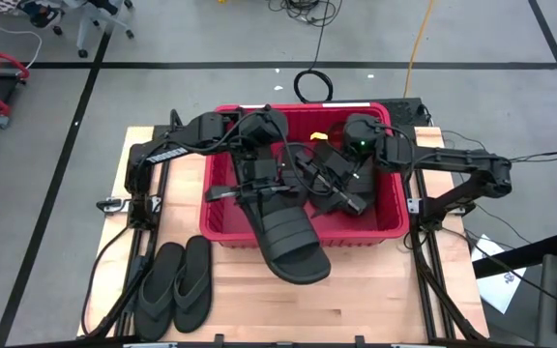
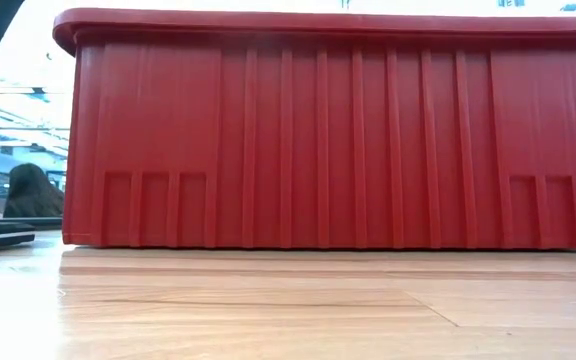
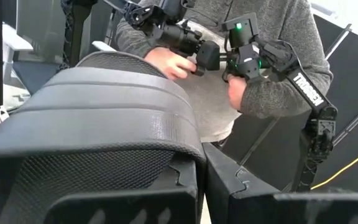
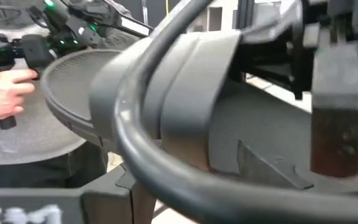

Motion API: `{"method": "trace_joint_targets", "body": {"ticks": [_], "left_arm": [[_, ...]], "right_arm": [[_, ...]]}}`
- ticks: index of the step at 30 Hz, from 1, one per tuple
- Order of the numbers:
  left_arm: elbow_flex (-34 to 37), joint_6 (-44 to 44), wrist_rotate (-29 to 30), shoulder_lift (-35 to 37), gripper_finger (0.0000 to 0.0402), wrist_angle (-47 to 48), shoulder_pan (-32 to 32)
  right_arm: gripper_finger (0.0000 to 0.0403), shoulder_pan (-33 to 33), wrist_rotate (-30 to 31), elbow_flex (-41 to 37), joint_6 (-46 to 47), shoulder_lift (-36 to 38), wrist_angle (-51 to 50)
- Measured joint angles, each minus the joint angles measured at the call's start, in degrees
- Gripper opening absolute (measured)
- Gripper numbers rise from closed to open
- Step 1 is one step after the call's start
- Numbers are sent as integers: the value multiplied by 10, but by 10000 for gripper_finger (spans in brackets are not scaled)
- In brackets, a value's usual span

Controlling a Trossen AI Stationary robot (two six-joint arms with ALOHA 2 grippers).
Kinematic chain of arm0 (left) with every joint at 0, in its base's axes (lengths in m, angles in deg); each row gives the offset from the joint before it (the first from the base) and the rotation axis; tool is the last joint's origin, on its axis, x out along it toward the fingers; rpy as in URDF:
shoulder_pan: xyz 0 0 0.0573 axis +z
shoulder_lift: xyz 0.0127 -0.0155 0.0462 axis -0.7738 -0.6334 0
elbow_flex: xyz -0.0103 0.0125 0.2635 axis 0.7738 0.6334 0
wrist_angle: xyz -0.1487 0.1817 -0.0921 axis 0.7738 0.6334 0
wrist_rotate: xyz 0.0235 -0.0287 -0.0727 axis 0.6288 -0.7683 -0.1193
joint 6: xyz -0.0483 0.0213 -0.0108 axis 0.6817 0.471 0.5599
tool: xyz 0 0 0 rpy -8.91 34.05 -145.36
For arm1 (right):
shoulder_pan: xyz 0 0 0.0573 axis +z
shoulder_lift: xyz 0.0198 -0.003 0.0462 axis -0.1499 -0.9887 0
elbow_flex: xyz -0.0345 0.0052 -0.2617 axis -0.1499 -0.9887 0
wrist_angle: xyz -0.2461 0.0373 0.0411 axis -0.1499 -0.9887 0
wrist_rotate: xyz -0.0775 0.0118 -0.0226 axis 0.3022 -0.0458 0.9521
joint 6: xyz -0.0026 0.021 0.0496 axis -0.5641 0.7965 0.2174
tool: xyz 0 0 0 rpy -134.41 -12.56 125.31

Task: Pick and place slides into bin
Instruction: Put the black slide into the red container

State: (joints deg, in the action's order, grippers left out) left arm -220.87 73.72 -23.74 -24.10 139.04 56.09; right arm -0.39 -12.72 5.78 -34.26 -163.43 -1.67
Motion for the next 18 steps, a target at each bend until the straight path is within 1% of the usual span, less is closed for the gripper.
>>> {"method": "trace_joint_targets", "body": {"ticks": [2,8,14,16,18], "left_arm": [[0,5,0,0,0,-5,0],[0,28,0,0,0,-4,0],[0,43,13,0,0,-9,0],[0,66,14,0,0,-25,-2],[0,101,14,0,0,-57,-6]], "right_arm": [[199,0,-12,0,7,0,8],[199,-11,-75,0,54,0,28],[199,-11,-68,0,36,0,31],[199,-12,-48,0,23,1,20],[199,-21,-43,0,17,0,5]]}}
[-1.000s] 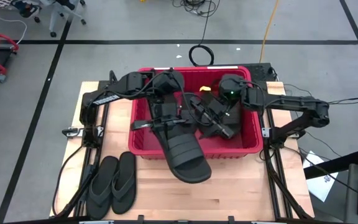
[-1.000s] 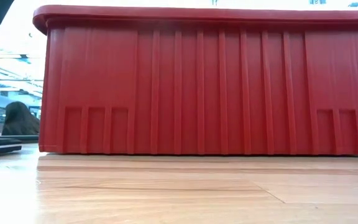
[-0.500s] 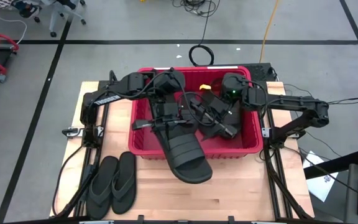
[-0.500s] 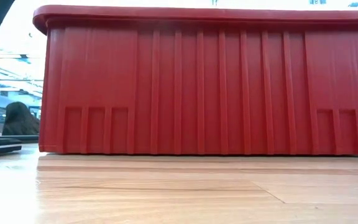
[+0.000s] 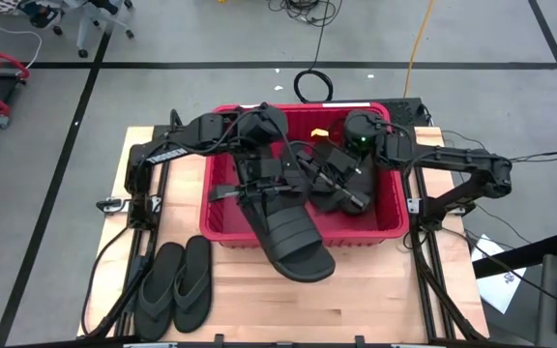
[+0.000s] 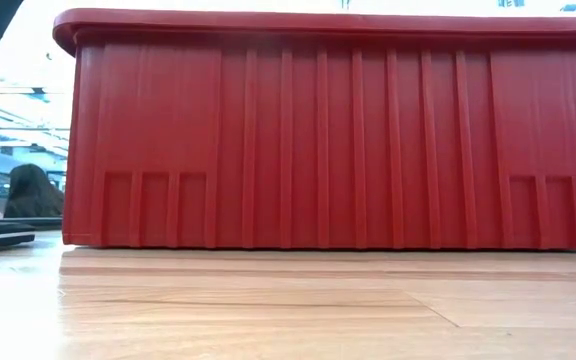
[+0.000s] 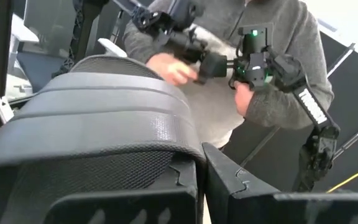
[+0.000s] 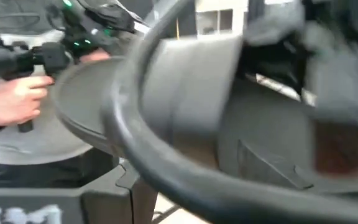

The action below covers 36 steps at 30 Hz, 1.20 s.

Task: Pick and place slides into bin
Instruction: Put the black slide into the red container

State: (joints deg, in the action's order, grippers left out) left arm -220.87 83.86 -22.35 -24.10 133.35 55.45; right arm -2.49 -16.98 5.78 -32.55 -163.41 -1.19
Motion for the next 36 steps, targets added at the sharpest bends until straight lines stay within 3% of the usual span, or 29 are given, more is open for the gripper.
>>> {"method": "trace_joint_targets", "body": {"ticks": [6,16,27,36], "left_arm": [[0,60,-6,-1,0,-79,-8],[1,65,-20,10,0,-82,-3],[-1,67,10,57,0,-84,33],[0,65,-14,42,0,-114,36]], "right_arm": [[199,-27,1,-6,-2,-9,-47],[199,-68,6,-21,-13,21,-39],[198,-51,93,-20,-89,107,-12],[153,-37,76,-20,-94,113,14]]}}
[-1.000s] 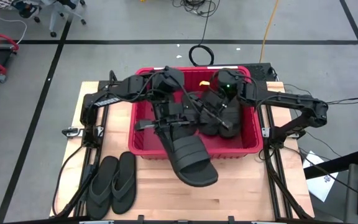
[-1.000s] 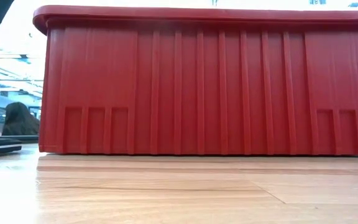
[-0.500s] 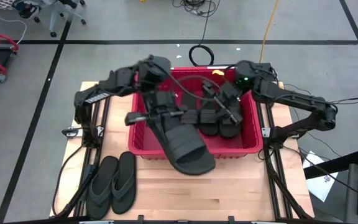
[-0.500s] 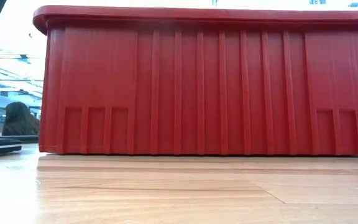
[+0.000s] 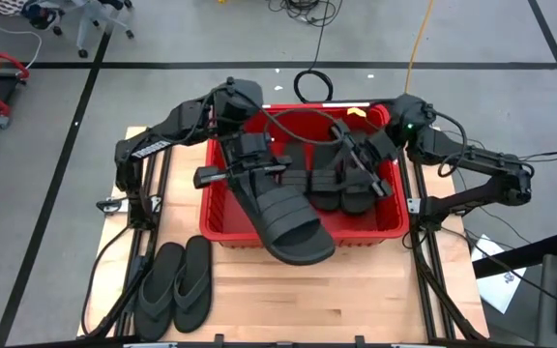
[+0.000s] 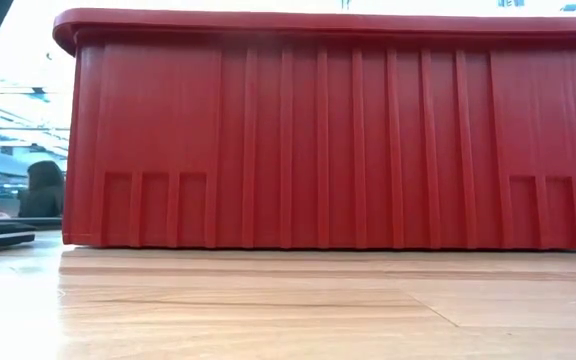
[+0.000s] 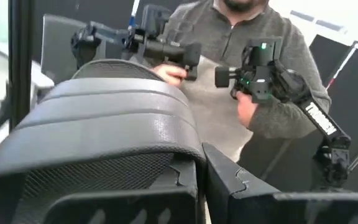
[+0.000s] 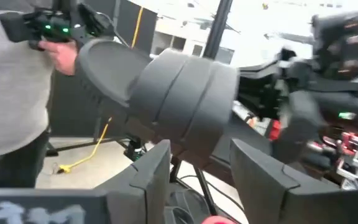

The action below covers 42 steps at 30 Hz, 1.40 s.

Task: Pick and place slides into bin
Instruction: Put the black slide into the red container

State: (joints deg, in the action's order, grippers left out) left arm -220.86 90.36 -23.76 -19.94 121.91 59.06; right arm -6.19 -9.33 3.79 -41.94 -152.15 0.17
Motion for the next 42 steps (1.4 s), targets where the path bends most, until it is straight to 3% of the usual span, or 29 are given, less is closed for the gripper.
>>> {"method": "trace_joint_targets", "body": {"ticks": [6,15,19,26,33,37,42], "left_arm": [[0,53,-1,-16,0,-59,14],[0,38,-17,-16,0,-18,44],[0,17,-4,-16,0,17,68],[0,11,67,-16,0,33,109],[0,20,106,-21,0,33,117],[-1,26,112,-31,0,36,108],[-2,28,105,-39,0,34,93]], "right_arm": [[138,21,61,0,-4,0,15],[145,31,93,0,56,34,-5],[146,41,140,0,81,51,-10],[153,86,320,56,-1,45,-229],[188,137,502,154,-59,0,-375],[207,154,584,178,-68,-27,-408],[216,165,619,180,-86,-47,-403]]}}
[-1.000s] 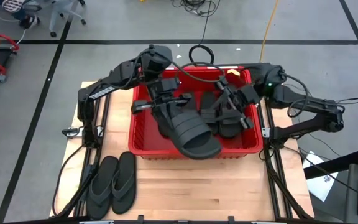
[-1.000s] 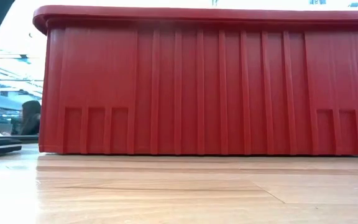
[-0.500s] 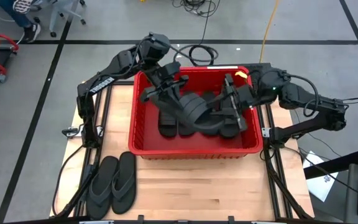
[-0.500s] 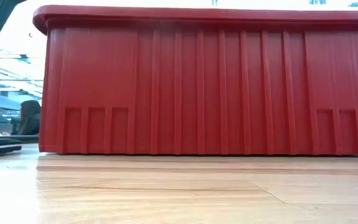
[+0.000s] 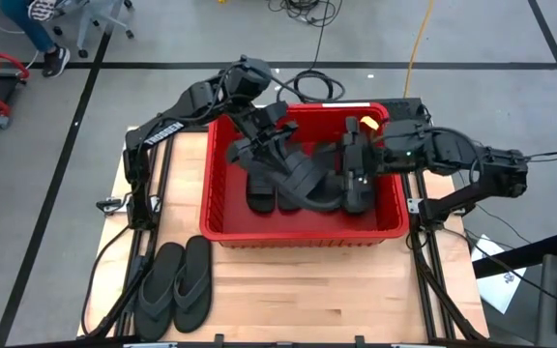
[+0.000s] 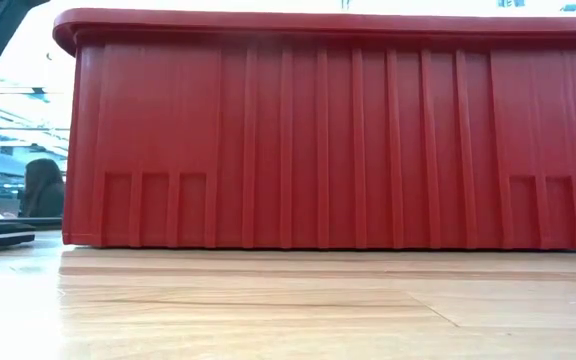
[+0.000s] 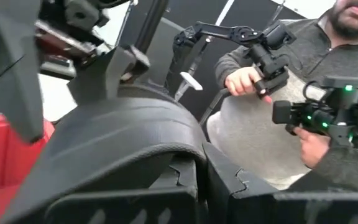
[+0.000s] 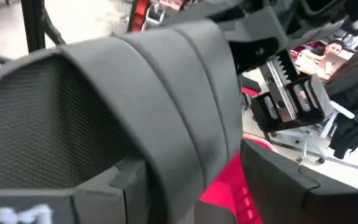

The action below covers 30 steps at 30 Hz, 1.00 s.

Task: Pick and place slides into bin
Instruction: Put the black slide into the red container

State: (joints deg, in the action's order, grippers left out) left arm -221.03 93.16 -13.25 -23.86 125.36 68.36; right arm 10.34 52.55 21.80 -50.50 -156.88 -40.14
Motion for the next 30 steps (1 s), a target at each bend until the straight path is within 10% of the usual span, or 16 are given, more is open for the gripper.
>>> {"method": "trace_joint_targets", "body": {"ticks": [6,13,30], "left_arm": [[0,-2,8,-6,0,0,-8],[0,1,10,-5,0,1,-8],[3,72,48,-3,107,-4,36]], "right_arm": [[168,0,11,0,-19,-23,6],[16,0,10,0,-53,-29,14],[2,-4,36,1,-89,9,-102]]}}
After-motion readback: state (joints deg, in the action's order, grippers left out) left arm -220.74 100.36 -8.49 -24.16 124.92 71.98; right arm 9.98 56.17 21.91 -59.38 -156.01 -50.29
